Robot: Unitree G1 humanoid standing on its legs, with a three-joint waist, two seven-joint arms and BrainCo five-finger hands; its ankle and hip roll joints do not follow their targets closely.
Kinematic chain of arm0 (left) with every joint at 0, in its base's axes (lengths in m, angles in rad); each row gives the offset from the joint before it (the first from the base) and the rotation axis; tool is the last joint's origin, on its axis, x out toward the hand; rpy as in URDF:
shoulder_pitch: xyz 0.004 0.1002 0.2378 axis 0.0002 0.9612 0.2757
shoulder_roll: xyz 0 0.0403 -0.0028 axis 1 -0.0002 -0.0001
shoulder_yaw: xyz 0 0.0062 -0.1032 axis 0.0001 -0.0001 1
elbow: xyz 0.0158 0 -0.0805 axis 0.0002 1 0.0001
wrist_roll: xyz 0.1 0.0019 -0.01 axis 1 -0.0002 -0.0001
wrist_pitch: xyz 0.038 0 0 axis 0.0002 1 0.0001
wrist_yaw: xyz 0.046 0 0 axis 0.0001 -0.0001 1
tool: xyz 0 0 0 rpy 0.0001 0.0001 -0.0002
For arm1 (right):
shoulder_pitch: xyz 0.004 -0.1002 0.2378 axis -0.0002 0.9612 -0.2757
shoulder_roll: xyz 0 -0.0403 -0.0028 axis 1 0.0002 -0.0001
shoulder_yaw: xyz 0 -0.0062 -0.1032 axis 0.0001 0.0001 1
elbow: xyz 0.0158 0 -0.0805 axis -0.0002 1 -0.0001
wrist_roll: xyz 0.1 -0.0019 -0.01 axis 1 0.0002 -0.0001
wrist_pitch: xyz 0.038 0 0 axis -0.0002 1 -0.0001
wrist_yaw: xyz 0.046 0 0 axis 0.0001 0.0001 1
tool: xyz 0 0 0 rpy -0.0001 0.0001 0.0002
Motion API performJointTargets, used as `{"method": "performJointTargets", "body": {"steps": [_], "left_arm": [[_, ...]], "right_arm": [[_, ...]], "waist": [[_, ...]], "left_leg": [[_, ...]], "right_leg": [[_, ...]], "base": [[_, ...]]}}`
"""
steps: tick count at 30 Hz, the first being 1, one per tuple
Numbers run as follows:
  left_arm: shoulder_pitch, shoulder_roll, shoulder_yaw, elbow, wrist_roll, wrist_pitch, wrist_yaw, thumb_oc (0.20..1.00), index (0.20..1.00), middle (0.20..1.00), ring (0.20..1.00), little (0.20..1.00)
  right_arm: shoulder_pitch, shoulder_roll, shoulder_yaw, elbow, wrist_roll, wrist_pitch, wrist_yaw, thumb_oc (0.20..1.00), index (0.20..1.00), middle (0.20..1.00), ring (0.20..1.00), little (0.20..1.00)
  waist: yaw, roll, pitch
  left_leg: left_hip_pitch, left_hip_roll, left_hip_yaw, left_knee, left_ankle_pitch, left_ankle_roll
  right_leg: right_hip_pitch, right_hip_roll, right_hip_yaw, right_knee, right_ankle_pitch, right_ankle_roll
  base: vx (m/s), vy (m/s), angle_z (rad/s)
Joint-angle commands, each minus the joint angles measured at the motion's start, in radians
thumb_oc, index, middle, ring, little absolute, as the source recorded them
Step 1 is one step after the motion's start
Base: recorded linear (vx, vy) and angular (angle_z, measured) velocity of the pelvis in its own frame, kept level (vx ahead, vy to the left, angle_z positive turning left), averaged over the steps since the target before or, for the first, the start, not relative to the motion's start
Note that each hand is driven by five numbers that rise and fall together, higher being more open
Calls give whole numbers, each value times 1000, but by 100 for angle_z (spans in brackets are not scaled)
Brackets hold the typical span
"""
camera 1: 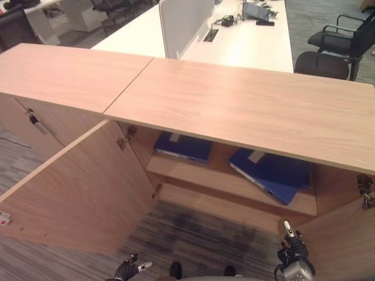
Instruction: Put the empty folder in the office cabinet
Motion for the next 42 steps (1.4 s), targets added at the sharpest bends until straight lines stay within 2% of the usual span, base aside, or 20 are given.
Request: {"method": "performJointTargets", "body": {"steps": [1, 14, 15, 16, 17, 24, 28, 37, 42], "left_arm": [[-14, 12, 24, 26, 37, -28, 13, 1000, 1000, 1000, 1000, 1000], [-4, 18, 15, 17, 66, -28, 9, 1000, 1000, 1000, 1000, 1000], [-4, 19, 13, 14, 65, -28, 8, 1000, 1000, 1000, 1000, 1000], [-5, 20, 10, 10, 66, -30, 4, 1000, 1000, 1000, 1000, 1000], [-8, 23, 7, 6, 66, -30, 2, 1000, 1000, 1000, 1000, 1000], [-27, 45, -8, -22, 59, -39, -1, 1000, 1000, 1000, 1000, 1000], [-52, 66, -24, -53, 41, -48, -2, 1000, 1000, 1000, 1000, 1000], [-105, 93, -81, -104, 9, -67, 6, 1000, 1000, 1000, 1000, 1000], [-115, 100, -112, -133, -8, -74, 0, 1000, 1000, 1000, 1000, 1000]], "right_arm": [[-44, -18, 10, -8, -43, -9, 24, 1000, 1000, 1000, 1000, 1000], [-25, -21, 72, -29, -117, 17, 33, 1000, 1000, 1000, 1000, 1000], [-26, -23, 75, -31, -122, 17, 34, 849, 849, 849, 849, 849], [-29, -26, 81, -31, -127, 19, 36, 589, 589, 589, 589, 589], [-40, -31, 89, -33, -138, 19, 35, 200, 200, 200, 200, 200], [-112, -69, 130, -69, -215, 11, 14, 200, 200, 200, 200, 200], [-202, -121, 183, -74, -323, 21, -23, 200, 200, 200, 200, 200], [-402, -193, 209, -2, -338, 23, -64, 200, 200, 200, 200, 200], [-482, -228, 213, 28, -326, 19, -75, 200, 200, 200, 200, 200]], "waist": [[19, -32, 31], [27, -38, 39], [28, -38, 42], [29, -38, 45], [31, -38, 51], [52, -29, 100], [74, -14, 157], [111, 23, 234], [125, 38, 254]], "left_leg": [[47, 29, 16, 3, -78, -62], [65, 36, 18, 3, -83, -56], [66, 36, 16, 3, -83, -56], [67, 36, 14, 3, -84, -55], [67, 36, 12, 3, -84, -55], [36, 34, -4, 3, -73, -50], [-7, 29, -27, 3, -53, -47], [-96, 19, -58, 6, -15, -42], [-132, 17, -68, 13, -5, -39]], "right_leg": [[-2, -77, 37, 25, 8, 99], [24, -72, 36, 15, 2, 96], [24, -72, 35, 16, 0, 96], [24, -73, 34, 19, -2, 96], [22, -73, 33, 22, -4, 95], [-11, -79, 24, 43, -8, 94], [-58, -91, 14, 81, -14, 92], [-168, -118, 7, 160, -22, 94], [-210, -133, 9, 194, -28, 96]], "base": [[42, -28, -5], [15, -11, -4], [0, 0, 0], [0, 0, 0], [0, 0, 0], [-43, -7, 7], [-109, -11, 10], [-82, 10, 16], [-29, 7, 4]]}}
